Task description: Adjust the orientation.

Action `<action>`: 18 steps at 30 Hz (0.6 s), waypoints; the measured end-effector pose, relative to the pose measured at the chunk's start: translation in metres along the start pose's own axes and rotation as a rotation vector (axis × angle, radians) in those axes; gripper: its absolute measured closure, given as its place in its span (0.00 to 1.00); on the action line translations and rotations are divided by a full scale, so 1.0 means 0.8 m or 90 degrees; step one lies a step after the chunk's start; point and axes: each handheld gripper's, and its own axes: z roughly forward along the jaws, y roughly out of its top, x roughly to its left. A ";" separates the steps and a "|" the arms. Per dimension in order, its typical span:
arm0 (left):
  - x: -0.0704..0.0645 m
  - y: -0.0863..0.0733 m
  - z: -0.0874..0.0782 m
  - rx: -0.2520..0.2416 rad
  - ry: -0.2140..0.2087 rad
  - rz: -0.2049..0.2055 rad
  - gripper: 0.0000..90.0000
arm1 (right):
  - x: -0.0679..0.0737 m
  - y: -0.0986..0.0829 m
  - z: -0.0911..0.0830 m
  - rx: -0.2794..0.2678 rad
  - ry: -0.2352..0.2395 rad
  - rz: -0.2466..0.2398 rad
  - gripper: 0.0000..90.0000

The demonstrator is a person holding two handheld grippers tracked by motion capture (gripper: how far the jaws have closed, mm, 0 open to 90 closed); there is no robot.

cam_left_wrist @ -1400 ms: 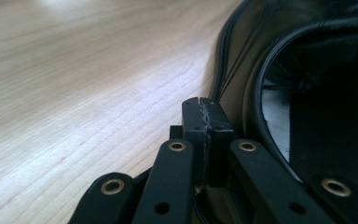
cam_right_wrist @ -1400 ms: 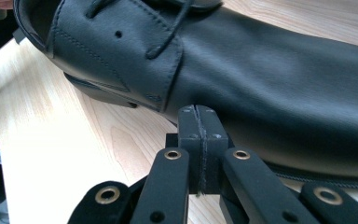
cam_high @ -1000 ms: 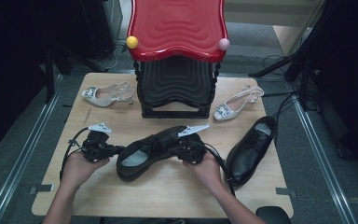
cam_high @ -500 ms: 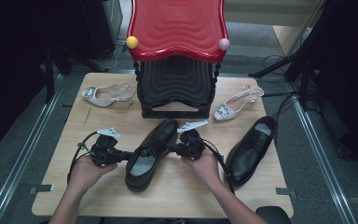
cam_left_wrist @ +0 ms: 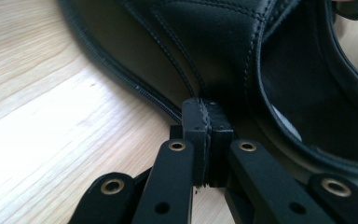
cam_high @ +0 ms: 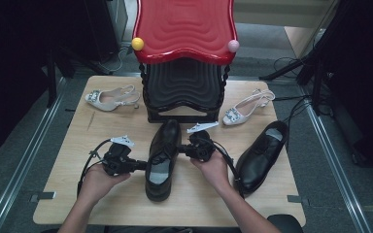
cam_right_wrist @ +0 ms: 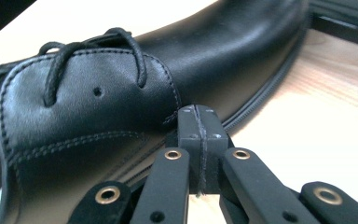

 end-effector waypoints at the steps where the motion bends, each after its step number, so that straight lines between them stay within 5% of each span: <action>1: -0.002 0.000 0.002 0.000 -0.002 0.004 1.00 | -0.002 0.001 0.000 -0.003 -0.007 0.001 1.00; 4: -0.003 0.002 0.006 -0.001 -0.016 0.007 1.00 | -0.005 0.002 -0.001 -0.003 -0.008 0.000 1.00; 11: 0.008 0.005 -0.006 -0.007 0.016 -0.008 0.82 | -0.008 -0.005 -0.031 -0.019 -0.009 -0.045 0.73; 18: 0.024 0.006 -0.008 0.000 0.037 -0.031 0.65 | -0.015 -0.015 -0.052 -0.031 0.017 -0.027 0.66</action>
